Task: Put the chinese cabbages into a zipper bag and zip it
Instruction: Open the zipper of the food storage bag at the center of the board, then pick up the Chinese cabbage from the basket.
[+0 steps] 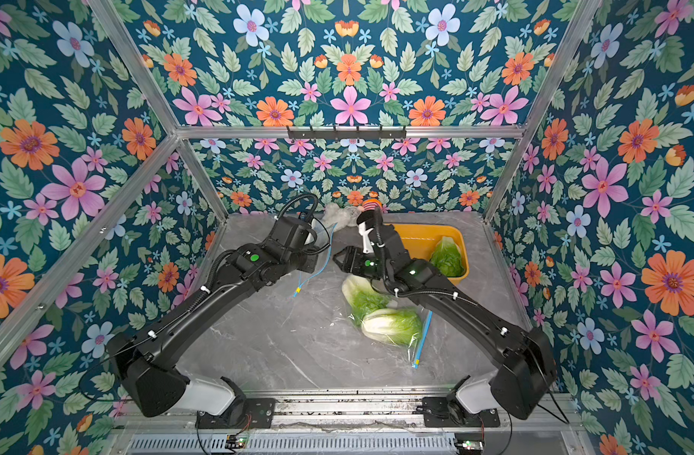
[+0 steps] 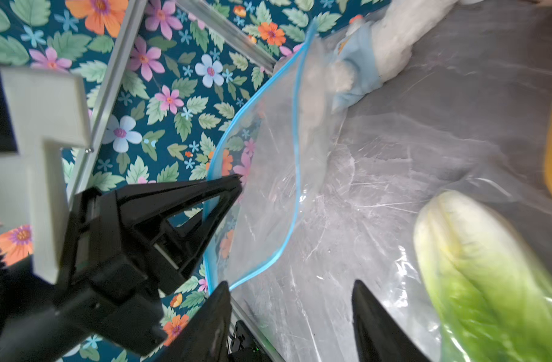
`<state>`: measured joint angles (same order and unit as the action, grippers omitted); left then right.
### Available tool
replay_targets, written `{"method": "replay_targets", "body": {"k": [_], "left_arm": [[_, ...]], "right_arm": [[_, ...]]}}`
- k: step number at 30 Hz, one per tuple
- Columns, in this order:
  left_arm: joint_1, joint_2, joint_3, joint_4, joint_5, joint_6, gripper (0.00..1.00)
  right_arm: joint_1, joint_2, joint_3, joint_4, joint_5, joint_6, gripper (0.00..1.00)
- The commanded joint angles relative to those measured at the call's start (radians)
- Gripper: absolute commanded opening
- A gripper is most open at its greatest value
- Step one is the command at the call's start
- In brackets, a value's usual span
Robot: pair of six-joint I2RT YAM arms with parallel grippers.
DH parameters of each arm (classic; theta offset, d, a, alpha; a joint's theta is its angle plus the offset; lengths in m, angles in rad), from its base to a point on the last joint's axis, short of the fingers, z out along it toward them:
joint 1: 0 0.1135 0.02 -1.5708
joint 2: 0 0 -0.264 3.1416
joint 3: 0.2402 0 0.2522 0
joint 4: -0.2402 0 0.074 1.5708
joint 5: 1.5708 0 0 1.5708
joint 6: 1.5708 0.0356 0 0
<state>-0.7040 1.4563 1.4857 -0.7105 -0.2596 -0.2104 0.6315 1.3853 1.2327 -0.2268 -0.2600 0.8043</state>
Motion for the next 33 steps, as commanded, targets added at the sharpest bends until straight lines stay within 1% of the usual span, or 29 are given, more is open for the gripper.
{"method": "replay_targets", "body": {"k": [1, 6, 8, 10, 11, 13, 15, 18, 22, 24, 26, 29, 33], "left_arm": [[0.001, 0.007, 0.007, 0.023, 0.024, 0.006, 0.00], [0.000, 0.025, 0.013, 0.035, 0.034, 0.003, 0.00], [0.000, 0.024, 0.009, 0.047, 0.039, -0.004, 0.00], [0.000, 0.028, 0.006, 0.058, 0.052, -0.008, 0.00], [0.001, 0.032, 0.007, 0.060, 0.054, -0.009, 0.00], [-0.001, 0.040, 0.012, 0.059, 0.056, -0.014, 0.00], [-0.002, 0.042, 0.014, 0.064, 0.058, -0.016, 0.00], [-0.002, 0.046, 0.014, 0.068, 0.061, -0.017, 0.00], [-0.002, 0.042, 0.007, 0.078, 0.048, -0.022, 0.00], [-0.001, 0.042, 0.003, 0.083, 0.037, -0.026, 0.00], [-0.002, 0.045, 0.004, 0.086, 0.037, -0.026, 0.00], [-0.001, 0.045, 0.001, 0.098, 0.039, -0.025, 0.00], [-0.002, 0.053, 0.007, 0.096, 0.031, -0.020, 0.00]], "right_arm": [[-0.119, -0.074, -0.077, 0.009, -0.045, 0.050, 0.63], [-0.396, -0.200, -0.250, 0.009, -0.054, 0.093, 0.67], [-0.499, -0.227, -0.318, 0.023, -0.051, 0.102, 0.69], [-0.588, -0.219, -0.352, 0.024, -0.058, 0.096, 0.71], [-0.628, -0.204, -0.371, 0.051, -0.082, 0.100, 0.72], [-0.686, -0.162, -0.389, 0.094, -0.107, 0.108, 0.73], [-0.716, -0.117, -0.396, 0.157, -0.113, 0.110, 0.73], [-0.747, -0.038, -0.372, 0.203, -0.118, 0.124, 0.74], [-0.764, 0.055, -0.353, 0.287, -0.102, 0.149, 0.74], [-0.766, 0.111, -0.316, 0.273, -0.079, 0.149, 0.74], [-0.771, 0.163, -0.285, 0.265, -0.082, 0.161, 0.74], [-0.770, 0.213, -0.277, 0.328, -0.086, 0.178, 0.74], [-0.774, 0.257, -0.253, 0.279, -0.044, 0.179, 0.74]]}}
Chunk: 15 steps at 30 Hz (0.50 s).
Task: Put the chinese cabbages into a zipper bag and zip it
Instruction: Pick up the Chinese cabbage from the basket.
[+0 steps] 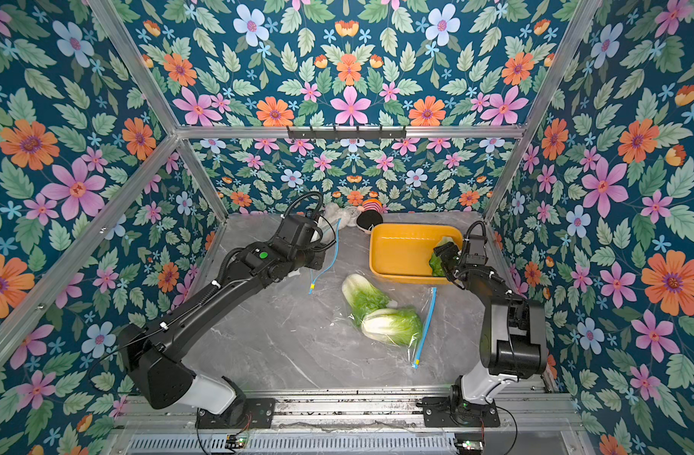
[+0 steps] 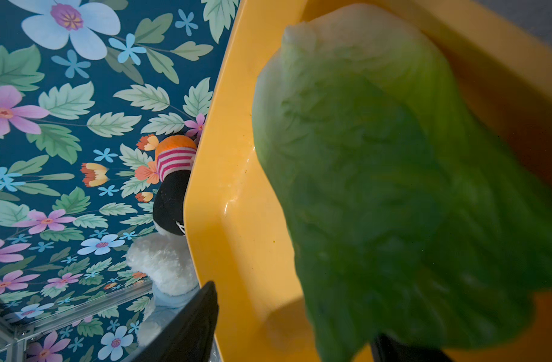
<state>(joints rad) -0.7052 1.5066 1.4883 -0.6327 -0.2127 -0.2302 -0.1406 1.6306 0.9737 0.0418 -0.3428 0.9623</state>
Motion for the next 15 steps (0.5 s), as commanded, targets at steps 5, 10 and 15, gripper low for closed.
{"method": "replay_targets", "body": {"k": [5, 10, 15], "left_arm": [[0.000, 0.000, 0.006, 0.016, -0.013, 0.004, 0.00], [0.000, -0.006, 0.006, 0.021, -0.017, 0.005, 0.00], [0.000, -0.014, 0.005, 0.034, -0.016, 0.004, 0.00]], "right_arm": [[-0.001, -0.008, -0.019, 0.018, 0.041, 0.024, 0.74], [-0.001, -0.128, -0.082, -0.020, 0.084, 0.017, 0.74], [-0.002, -0.157, -0.115, -0.033, 0.085, 0.026, 0.76]]}}
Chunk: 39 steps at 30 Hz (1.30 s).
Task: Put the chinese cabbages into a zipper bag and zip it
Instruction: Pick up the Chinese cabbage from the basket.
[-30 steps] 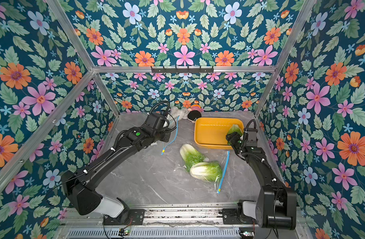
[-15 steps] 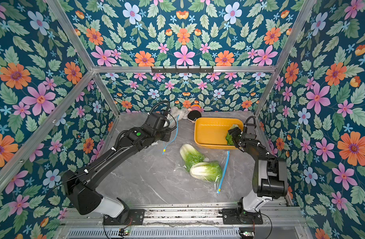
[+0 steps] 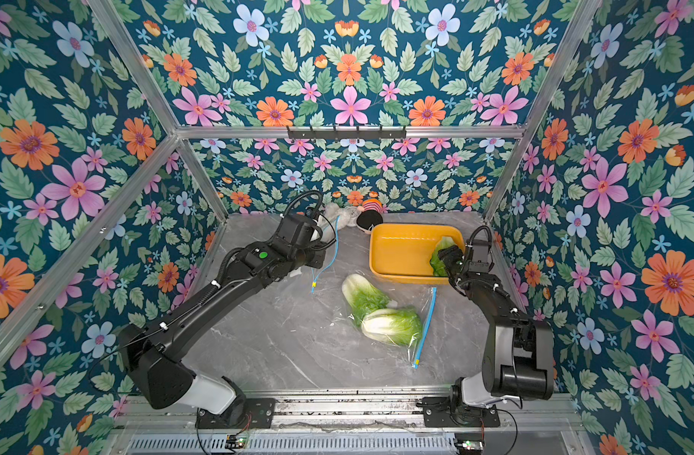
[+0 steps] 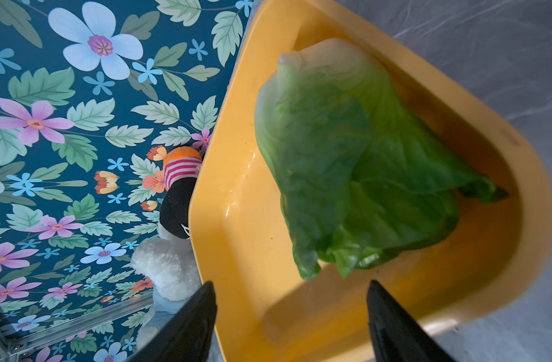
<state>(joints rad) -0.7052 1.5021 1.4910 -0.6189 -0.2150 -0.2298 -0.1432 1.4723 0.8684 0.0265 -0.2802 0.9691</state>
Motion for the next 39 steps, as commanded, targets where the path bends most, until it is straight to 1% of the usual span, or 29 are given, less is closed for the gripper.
{"method": "replay_targets", "body": {"k": [1, 5, 10, 12, 14, 15, 18, 20, 22, 25, 30, 31, 33, 39], "left_arm": [[0.000, -0.008, 0.003, 0.019, -0.013, 0.003, 0.00], [0.000, -0.017, -0.001, 0.011, -0.015, 0.000, 0.00], [0.000, -0.030, -0.010, 0.016, -0.023, -0.006, 0.00], [0.000, -0.034, -0.008, 0.018, -0.022, -0.007, 0.00], [0.000, -0.032, -0.006, 0.021, -0.014, -0.006, 0.00], [0.000, -0.032, -0.007, 0.023, -0.013, -0.007, 0.00], [0.000, -0.029, -0.006, 0.028, -0.003, -0.006, 0.00], [0.000, -0.028, -0.005, 0.030, 0.001, -0.007, 0.00], [0.000, -0.029, -0.010, 0.036, 0.009, -0.007, 0.00], [0.000, -0.034, -0.018, 0.043, 0.016, -0.006, 0.00], [0.000, -0.053, -0.050, 0.065, 0.022, 0.014, 0.00], [0.000, -0.058, -0.056, 0.069, 0.023, 0.018, 0.00], [0.000, -0.070, -0.067, 0.075, 0.028, 0.034, 0.00], [0.000, -0.095, -0.084, 0.093, 0.082, 0.065, 0.00]], "right_arm": [[0.001, 0.008, -0.009, -0.016, 0.024, 0.021, 0.76], [0.001, 0.035, -0.007, 0.018, 0.021, 0.030, 0.76], [0.001, 0.124, 0.048, 0.027, 0.023, 0.026, 0.76], [0.001, 0.154, 0.056, 0.071, 0.033, 0.024, 0.73], [-0.001, 0.177, 0.086, 0.070, 0.035, 0.014, 0.71], [0.000, 0.219, 0.100, 0.071, 0.035, 0.007, 0.68], [-0.003, 0.266, 0.126, 0.110, 0.027, 0.005, 0.58], [-0.006, 0.283, 0.137, 0.126, 0.025, 0.001, 0.49], [-0.007, 0.291, 0.145, 0.138, 0.018, -0.006, 0.36], [-0.007, 0.270, 0.134, 0.170, -0.006, -0.021, 0.16], [-0.006, 0.204, 0.126, 0.165, -0.061, -0.076, 0.03], [-0.005, 0.196, 0.123, 0.161, -0.077, -0.088, 0.02], [-0.004, 0.129, 0.121, 0.149, -0.123, -0.105, 0.00], [0.003, -0.047, 0.109, 0.066, -0.295, -0.155, 0.00]]}}
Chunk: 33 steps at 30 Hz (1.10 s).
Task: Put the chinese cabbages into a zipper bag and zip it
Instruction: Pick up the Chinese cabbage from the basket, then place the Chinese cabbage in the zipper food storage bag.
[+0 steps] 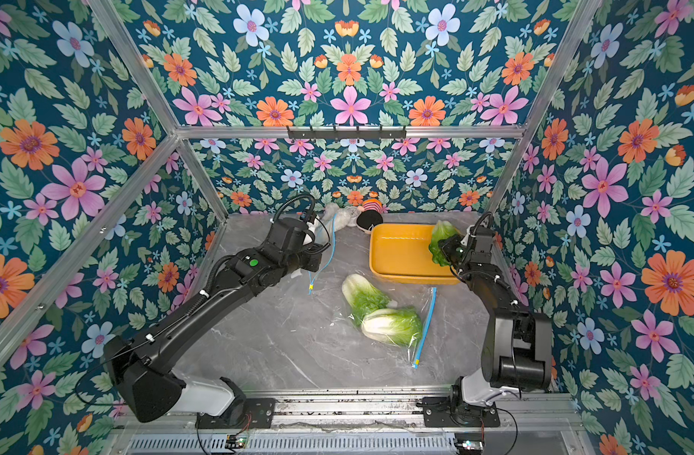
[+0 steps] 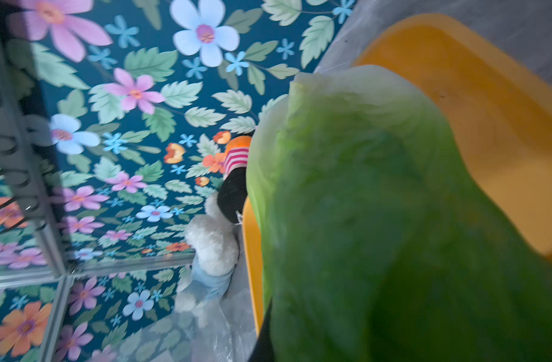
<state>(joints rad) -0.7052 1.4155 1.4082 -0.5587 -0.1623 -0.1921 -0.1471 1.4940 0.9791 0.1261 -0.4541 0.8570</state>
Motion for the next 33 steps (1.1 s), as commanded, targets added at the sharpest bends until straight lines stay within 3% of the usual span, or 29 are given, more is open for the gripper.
{"method": "replay_targets", "body": {"k": [1, 10, 13, 18, 24, 33], "left_arm": [[0.000, -0.006, 0.000, 0.028, 0.042, 0.030, 0.00], [-0.001, 0.008, -0.001, 0.035, 0.141, 0.027, 0.00], [-0.004, 0.012, -0.015, 0.052, 0.163, 0.018, 0.00], [-0.008, 0.019, -0.024, 0.068, 0.172, 0.004, 0.00], [-0.009, 0.022, -0.023, 0.076, 0.184, 0.003, 0.00], [-0.009, 0.010, -0.012, 0.085, 0.200, -0.006, 0.00]], "right_arm": [[0.011, -0.101, -0.001, -0.059, -0.149, -0.055, 0.00], [0.161, -0.364, 0.060, -0.270, -0.402, -0.154, 0.00], [0.216, -0.395, 0.065, -0.242, -0.501, -0.134, 0.00], [0.343, -0.389, 0.126, -0.273, -0.558, -0.156, 0.00], [0.421, -0.327, 0.116, -0.132, -0.594, -0.069, 0.00], [0.449, -0.227, 0.100, 0.011, -0.579, 0.001, 0.00]]}}
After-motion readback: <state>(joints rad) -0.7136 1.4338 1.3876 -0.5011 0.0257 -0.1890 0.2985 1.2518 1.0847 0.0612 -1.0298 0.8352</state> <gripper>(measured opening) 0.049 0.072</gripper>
